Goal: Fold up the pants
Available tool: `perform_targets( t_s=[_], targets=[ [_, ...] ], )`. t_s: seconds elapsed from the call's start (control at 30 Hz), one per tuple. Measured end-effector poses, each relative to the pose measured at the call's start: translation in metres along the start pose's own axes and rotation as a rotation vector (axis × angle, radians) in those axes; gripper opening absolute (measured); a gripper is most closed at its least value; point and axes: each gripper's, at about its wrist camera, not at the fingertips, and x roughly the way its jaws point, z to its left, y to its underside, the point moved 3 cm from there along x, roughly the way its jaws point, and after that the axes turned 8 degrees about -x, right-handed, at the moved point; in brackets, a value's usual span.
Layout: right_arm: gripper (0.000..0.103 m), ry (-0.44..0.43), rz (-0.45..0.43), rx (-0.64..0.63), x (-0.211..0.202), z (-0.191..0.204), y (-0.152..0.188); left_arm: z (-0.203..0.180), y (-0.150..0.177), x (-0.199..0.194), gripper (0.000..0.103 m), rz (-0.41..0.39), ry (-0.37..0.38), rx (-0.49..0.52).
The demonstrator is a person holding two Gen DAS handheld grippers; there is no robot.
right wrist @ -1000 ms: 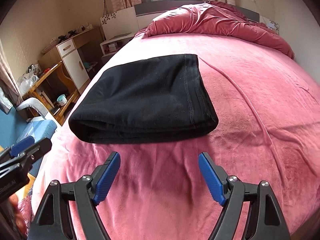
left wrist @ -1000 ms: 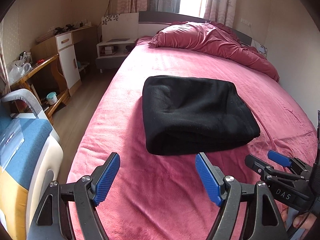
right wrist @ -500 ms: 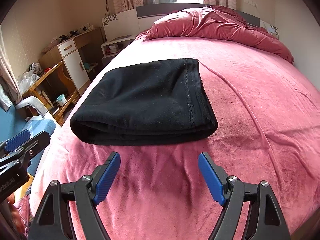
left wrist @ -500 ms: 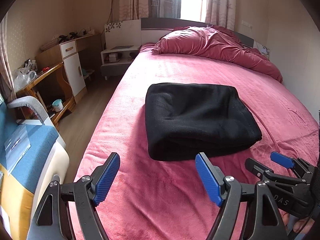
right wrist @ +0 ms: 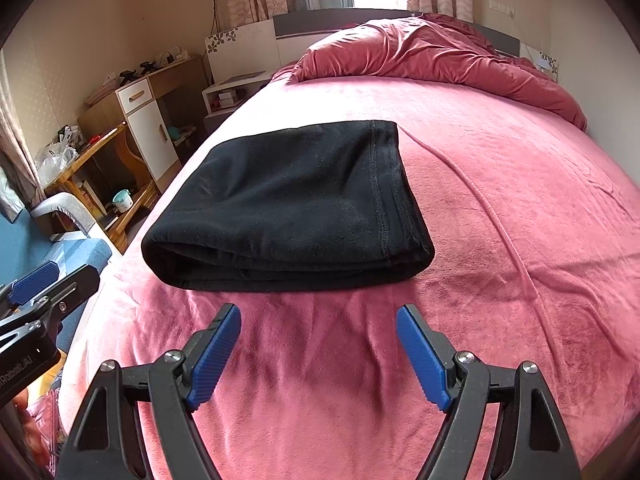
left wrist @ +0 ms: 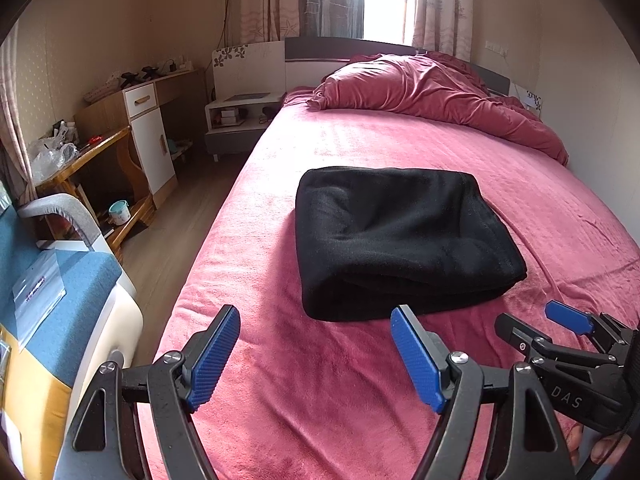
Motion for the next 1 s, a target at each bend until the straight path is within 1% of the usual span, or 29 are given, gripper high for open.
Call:
perform_targets(
  t_s=[1.0],
  targets=[
    [0.081,0.000,0.004,-0.011,-0.0022,0.0039,0.0008,0.0029,-0.0020,-0.0051,0.079,0.004,0.009,-0.019]
  ],
)
